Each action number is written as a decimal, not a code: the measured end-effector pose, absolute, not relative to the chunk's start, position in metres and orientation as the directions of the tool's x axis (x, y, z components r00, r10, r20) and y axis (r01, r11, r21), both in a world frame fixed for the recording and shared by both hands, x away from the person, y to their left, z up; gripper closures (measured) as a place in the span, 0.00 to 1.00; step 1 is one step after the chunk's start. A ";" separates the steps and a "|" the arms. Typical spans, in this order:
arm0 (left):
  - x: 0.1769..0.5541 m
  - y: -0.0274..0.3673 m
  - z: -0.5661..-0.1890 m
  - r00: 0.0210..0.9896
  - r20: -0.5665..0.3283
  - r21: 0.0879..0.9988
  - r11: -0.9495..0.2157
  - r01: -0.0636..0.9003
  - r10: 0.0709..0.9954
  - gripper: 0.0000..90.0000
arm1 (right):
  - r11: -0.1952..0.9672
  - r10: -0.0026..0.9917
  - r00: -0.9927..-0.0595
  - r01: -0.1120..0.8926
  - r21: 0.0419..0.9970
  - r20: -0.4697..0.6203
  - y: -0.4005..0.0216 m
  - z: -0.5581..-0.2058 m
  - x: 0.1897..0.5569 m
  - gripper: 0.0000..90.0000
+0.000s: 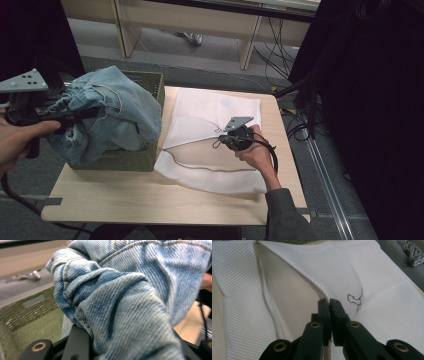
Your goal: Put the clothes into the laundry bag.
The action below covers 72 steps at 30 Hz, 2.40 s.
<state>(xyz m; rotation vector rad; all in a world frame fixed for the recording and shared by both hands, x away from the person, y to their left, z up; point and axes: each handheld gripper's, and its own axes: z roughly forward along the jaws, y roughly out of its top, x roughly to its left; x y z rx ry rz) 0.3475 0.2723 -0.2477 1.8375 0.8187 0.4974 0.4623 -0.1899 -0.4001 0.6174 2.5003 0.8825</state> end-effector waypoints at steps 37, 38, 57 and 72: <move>0.379 0.105 -0.302 0.876 -0.141 0.902 -0.305 0.306 0.462 0.70 | 0.644 0.544 -0.809 0.231 0.729 -0.223 -0.199 -0.372 0.456 0.98; 0.382 0.099 -0.310 0.871 -0.117 0.894 -0.332 0.302 0.477 0.70 | 0.647 0.537 -0.814 0.227 0.728 -0.224 -0.200 -0.373 0.458 0.98; 0.418 0.013 -0.408 0.903 -0.098 0.704 -0.613 0.359 0.418 0.66 | 0.638 0.561 -0.788 0.217 0.739 -0.253 -0.198 -0.367 0.455 0.99; 0.455 0.006 -0.450 0.709 -0.163 0.699 -0.427 0.573 0.686 0.32 | 0.658 0.541 -0.797 0.201 0.725 -0.269 -0.195 -0.368 0.453 0.98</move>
